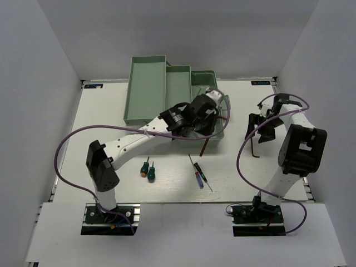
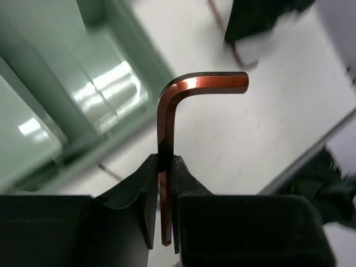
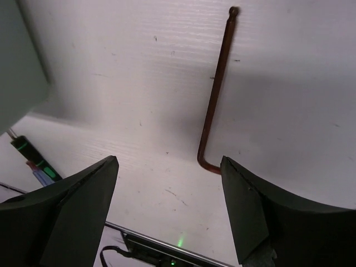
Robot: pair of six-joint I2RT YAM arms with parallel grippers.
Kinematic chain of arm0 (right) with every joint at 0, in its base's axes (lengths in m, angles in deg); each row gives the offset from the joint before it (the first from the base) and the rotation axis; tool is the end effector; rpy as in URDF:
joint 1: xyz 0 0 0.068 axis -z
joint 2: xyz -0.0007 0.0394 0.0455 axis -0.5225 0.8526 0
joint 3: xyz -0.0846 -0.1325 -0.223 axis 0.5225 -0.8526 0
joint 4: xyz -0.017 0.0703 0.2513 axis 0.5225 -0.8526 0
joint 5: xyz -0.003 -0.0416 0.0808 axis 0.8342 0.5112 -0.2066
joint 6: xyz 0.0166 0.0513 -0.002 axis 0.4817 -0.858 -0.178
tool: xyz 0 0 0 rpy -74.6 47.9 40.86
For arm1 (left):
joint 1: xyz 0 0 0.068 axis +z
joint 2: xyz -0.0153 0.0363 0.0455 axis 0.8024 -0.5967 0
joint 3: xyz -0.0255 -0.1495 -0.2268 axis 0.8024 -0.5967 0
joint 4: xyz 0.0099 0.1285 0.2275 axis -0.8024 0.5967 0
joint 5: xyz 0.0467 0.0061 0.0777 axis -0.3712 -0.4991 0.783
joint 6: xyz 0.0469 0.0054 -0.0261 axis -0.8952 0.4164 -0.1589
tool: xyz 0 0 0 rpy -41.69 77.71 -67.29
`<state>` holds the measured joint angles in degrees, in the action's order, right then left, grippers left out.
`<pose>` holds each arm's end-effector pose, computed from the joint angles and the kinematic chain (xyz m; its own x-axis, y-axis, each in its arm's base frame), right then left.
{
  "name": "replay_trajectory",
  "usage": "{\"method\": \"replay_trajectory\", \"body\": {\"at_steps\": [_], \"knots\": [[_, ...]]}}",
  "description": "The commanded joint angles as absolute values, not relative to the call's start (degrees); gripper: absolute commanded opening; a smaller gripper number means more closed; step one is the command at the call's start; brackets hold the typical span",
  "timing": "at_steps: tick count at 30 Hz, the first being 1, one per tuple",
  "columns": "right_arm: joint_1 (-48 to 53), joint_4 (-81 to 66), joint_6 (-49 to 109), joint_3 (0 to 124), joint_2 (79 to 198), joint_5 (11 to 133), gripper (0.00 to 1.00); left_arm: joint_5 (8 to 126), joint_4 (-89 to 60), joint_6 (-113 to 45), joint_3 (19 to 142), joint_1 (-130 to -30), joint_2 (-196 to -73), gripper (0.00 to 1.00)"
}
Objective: Sort the tools into containers
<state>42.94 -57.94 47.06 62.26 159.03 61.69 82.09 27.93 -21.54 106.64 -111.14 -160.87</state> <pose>0.3394 -0.0574 0.2155 -0.9596 0.0215 -0.2804 -0.0520 0.9663 0.2520 0.2173 -0.3367 0.3410 -0.6616 0.2856 -0.6933 0.5724 0.7896 -0.2210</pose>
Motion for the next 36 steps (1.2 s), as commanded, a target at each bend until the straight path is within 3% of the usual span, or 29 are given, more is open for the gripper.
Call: {"method": "replay_trajectory", "body": {"at_steps": [1, 7, 14, 16, 20, 23, 26, 27, 29, 30, 34, 35, 36], "knots": [[42.22, -55.85, 51.14, 60.98, 161.51, 60.27, 0.80, 89.86, 28.61, -24.85, 117.86, -108.92, -166.94, 0.00], [40.91, -52.87, 52.28, 58.62, 162.75, 61.76, 0.80, 97.33, 31.59, -26.69, 137.11, -104.61, -181.44, 0.00], [38.80, -48.48, 52.11, 55.28, 163.45, 68.96, 0.79, 95.33, 31.16, -28.71, 144.54, -98.98, -191.03, 0.01], [38.53, -46.98, 51.06, 54.83, 164.76, 71.25, 0.77, 93.40, 31.16, -28.71, 145.16, -97.84, -191.74, 0.09], [38.27, -45.92, 49.04, 53.78, 166.52, 72.48, 0.68, 89.27, 28.88, -29.94, 145.16, -97.31, -192.27, 0.49], [38.44, -45.04, 48.16, 54.38, 167.92, 72.40, 0.53, 86.45, 27.74, -30.47, 145.86, -97.31, -191.22, 0.64], [38.44, -45.30, 47.72, 54.91, 169.68, 71.08, 0.40, 84.69, 27.04, -30.47, 145.34, -97.31, -187.97, 0.68], [38.53, -45.48, 47.54, 55.00, 169.95, 70.38, 0.28, 84.08, 26.33, -30.47, 144.12, -98.09, -186.75, 0.68], [38.44, -46.18, 47.36, 55.27, 170.48, 69.24, 0.16, 83.46, 25.72, -30.47, 142.44, -98.71, -182.09, 0.70], [38.36, -46.18, 47.28, 55.70, 170.57, 68.97, 0.04, 82.85, 25.71, -30.47, 140.17, -98.71, -180.25, 0.70], [38.62, -48.98, 49.12, 58.51, 167.16, 64.50, 0.00, 80.92, 22.92, -33.44, 122.97, -99.86, -165.33, 0.60], [38.71, -49.60, 50.51, 60.26, 166.36, 61.96, 0.00, 80.91, 22.03, -33.46, 112.05, -100.55, -161.37, 0.49], [38.53, -51.70, 51.05, 62.54, 164.78, 59.76, 0.00, 80.39, 21.06, -33.98, 106.45, -100.56, -153.41, 0.46]]}}
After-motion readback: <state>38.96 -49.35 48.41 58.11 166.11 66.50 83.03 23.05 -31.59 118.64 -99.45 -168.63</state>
